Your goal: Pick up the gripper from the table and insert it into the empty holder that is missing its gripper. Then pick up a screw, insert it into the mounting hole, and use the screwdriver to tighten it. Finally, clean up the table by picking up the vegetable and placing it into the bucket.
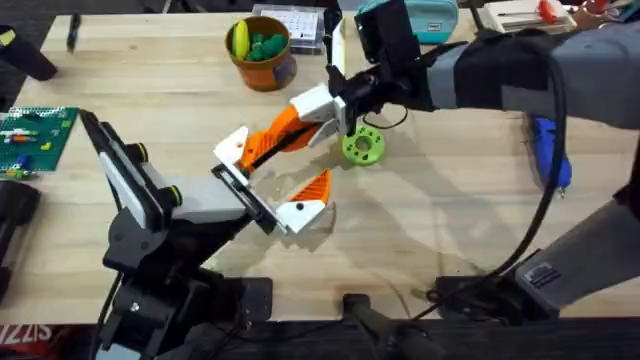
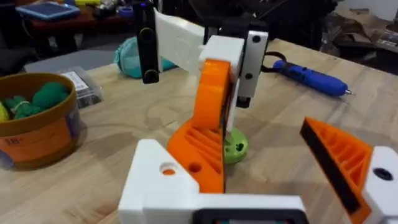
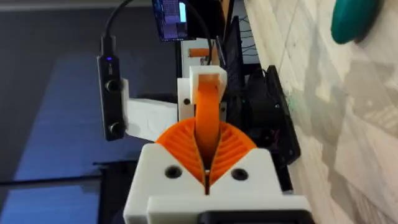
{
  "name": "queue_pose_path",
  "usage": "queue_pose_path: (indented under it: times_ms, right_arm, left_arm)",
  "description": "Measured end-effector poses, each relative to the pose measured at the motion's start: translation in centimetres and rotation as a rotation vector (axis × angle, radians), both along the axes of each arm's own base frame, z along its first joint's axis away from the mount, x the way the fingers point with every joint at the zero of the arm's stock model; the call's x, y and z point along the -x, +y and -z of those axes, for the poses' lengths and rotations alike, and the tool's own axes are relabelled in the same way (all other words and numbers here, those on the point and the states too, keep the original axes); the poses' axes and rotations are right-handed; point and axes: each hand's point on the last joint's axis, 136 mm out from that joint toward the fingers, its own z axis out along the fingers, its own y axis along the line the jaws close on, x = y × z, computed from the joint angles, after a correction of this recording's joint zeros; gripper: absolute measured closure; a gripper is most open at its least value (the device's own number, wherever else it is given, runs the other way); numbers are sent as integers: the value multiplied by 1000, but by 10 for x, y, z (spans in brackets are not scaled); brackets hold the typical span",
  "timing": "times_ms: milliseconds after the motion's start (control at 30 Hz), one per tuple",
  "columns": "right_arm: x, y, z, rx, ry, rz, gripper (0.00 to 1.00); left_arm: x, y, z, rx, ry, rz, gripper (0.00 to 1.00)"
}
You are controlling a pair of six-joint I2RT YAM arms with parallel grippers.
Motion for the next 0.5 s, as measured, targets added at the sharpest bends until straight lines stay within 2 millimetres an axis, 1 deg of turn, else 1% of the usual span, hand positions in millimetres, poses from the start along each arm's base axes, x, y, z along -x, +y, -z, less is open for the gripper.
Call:
queue_pose_path:
  times_ms: [100,200,267,333,500]
  right_arm:
    - [-3,2,-4,-10,-24,3,981]
    - [-4,3,-3,-6,-27,8,983]
    - [-4,4,-1,-2,-23,7,980]
    - [-5,7,6,9,-9,6,981]
    - [-7,16,9,31,-33,21,980]
  left_arm:
    - [-1,1,-3,-2,-16,-8,16]
    - [-1,1,-2,-3,-15,-10,16]
    - [-1,2,-1,-5,-9,-11,16]
    - [-1,2,1,-5,4,-11,16]
    - [0,1,2,4,15,-3,16]
